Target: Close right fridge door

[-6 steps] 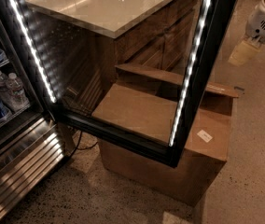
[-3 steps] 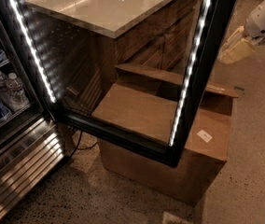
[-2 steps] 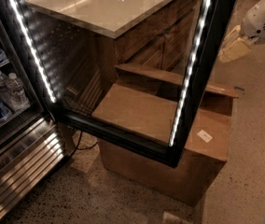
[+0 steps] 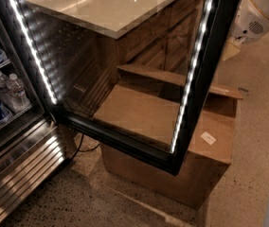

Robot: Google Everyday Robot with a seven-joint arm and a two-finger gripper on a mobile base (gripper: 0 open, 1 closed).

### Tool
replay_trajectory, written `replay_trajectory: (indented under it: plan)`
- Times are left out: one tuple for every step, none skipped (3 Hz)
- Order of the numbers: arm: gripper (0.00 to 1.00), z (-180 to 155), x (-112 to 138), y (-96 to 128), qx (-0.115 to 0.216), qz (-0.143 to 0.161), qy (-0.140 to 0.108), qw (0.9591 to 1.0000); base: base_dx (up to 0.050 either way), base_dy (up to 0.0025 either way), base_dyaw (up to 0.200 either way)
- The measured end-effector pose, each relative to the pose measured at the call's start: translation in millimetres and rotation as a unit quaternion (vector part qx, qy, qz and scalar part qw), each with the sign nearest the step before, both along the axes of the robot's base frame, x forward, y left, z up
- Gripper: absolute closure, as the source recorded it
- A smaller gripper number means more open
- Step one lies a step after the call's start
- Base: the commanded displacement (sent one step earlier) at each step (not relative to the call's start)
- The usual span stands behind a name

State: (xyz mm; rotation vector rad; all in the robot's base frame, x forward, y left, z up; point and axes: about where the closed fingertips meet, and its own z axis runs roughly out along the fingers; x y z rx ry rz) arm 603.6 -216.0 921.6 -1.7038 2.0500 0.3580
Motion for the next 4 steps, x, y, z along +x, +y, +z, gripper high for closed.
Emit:
replay_trajectory:
  plan:
    - [1.00,1,-3,23,-0.017,0.029,-0.003,0.9994,0.000,0.00000,0.000]
    - [1.00,-2,2,29,-0.018,0.032,-0.009,0.9993,0.000,0.00000,0.000]
    - [1.00,-2,4,35,-0.023,0.044,-0.015,0.9986,0.000,0.00000,0.000]
    - [1.00,-6,-6,62,-0.048,0.082,-0.024,0.9952,0.000,0.00000,0.000]
